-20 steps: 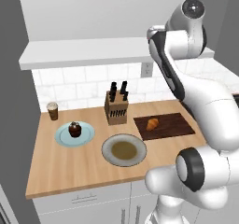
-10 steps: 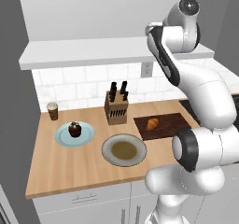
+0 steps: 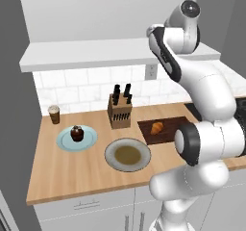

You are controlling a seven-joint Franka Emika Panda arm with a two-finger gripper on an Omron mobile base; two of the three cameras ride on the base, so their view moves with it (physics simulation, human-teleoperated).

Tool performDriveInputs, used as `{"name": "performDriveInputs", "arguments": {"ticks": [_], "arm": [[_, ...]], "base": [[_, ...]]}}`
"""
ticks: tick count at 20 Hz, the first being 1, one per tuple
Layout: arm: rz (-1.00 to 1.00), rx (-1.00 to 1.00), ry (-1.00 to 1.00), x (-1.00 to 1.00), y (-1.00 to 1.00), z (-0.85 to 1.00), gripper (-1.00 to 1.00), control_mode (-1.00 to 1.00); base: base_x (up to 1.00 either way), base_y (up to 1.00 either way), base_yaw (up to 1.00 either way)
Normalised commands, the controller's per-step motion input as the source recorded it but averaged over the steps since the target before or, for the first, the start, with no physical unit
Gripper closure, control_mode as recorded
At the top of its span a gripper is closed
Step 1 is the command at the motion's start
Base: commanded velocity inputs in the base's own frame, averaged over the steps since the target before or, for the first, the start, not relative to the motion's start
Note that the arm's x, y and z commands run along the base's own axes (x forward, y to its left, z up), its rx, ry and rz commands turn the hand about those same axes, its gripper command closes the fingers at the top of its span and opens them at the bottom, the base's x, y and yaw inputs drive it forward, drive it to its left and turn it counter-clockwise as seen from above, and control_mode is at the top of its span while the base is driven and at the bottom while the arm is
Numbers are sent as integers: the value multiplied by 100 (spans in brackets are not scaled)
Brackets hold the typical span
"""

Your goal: From the different types of pastries on the counter, select a croissant and place it on the cutting board. Then retrieve a jar of jam from the cabinet and place it alongside the croissant on the cutting board.

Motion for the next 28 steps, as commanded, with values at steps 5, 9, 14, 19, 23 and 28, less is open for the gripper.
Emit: {"name": "performDriveInputs", "arguments": {"ticks": [5,9,14,19,23,28], "arm": [[0,0,0,40,-2,0,-100,-100],[0,0,0,27,0,-7,-100,-100],[0,0,0,9,0,-13,-100,-100],[0,0,0,35,0,-3,-100,-100],[0,0,0,30,0,-2,-100,-100],[0,0,0,15,0,-1,100,-100]], "base": [[0,0,0],[0,0,0],[0,0,0],[0,0,0],[0,0,0],[0,0,0]]}}
